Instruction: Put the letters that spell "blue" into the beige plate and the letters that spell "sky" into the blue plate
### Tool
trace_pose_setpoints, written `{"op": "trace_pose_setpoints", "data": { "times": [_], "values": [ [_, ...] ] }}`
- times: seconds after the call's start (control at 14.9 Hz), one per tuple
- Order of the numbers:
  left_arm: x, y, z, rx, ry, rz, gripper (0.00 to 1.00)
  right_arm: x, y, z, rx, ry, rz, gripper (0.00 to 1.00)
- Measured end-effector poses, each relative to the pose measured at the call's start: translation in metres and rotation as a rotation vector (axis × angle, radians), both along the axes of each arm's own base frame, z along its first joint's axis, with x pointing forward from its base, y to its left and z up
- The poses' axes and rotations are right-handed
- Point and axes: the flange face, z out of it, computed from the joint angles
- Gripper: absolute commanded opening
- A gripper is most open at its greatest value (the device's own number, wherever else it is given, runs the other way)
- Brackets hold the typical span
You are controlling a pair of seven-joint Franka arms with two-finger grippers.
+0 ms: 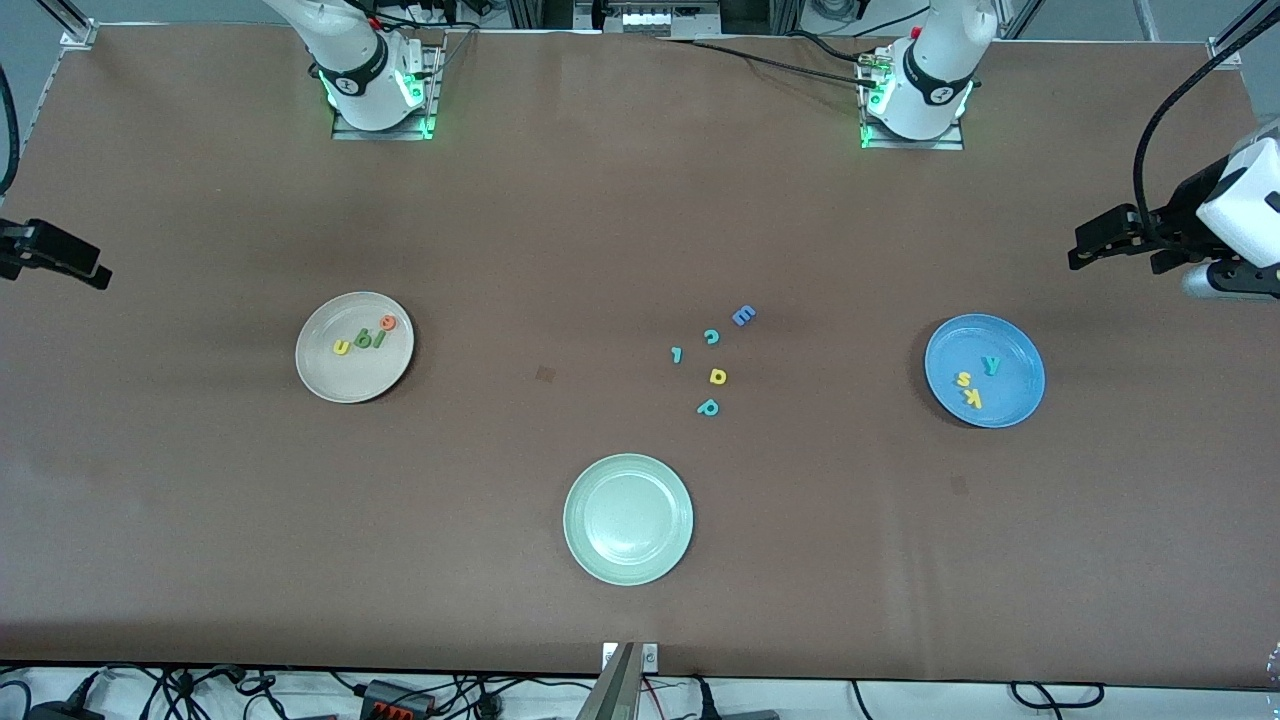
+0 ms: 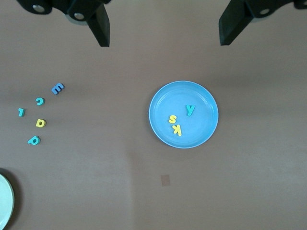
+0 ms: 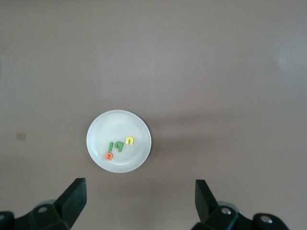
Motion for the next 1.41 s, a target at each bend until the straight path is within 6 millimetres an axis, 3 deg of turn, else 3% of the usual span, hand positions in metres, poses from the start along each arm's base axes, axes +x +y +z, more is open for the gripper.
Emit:
{"op": "trace_pose_setpoints", "data": {
  "times": [0.27,0.94,1.41],
  "values": [
    [0.000,-0.002,0.000,-0.019,0.000,0.002,1.00,-0.028,0.002,0.000,0.004,0.012,0.002,1.00],
    [0.000,-0.001,0.001,-0.011,-0.002,0.000,1.00,-0.030,0.003,-0.003,0.004,0.018,0.006,1.00],
    [0.000,0.001,0.001,-0.016,-0.012,-0.111,1.00,-0.033,-0.001,-0.003,0.003,0.028,-0.002,1.00]
  ]
}}
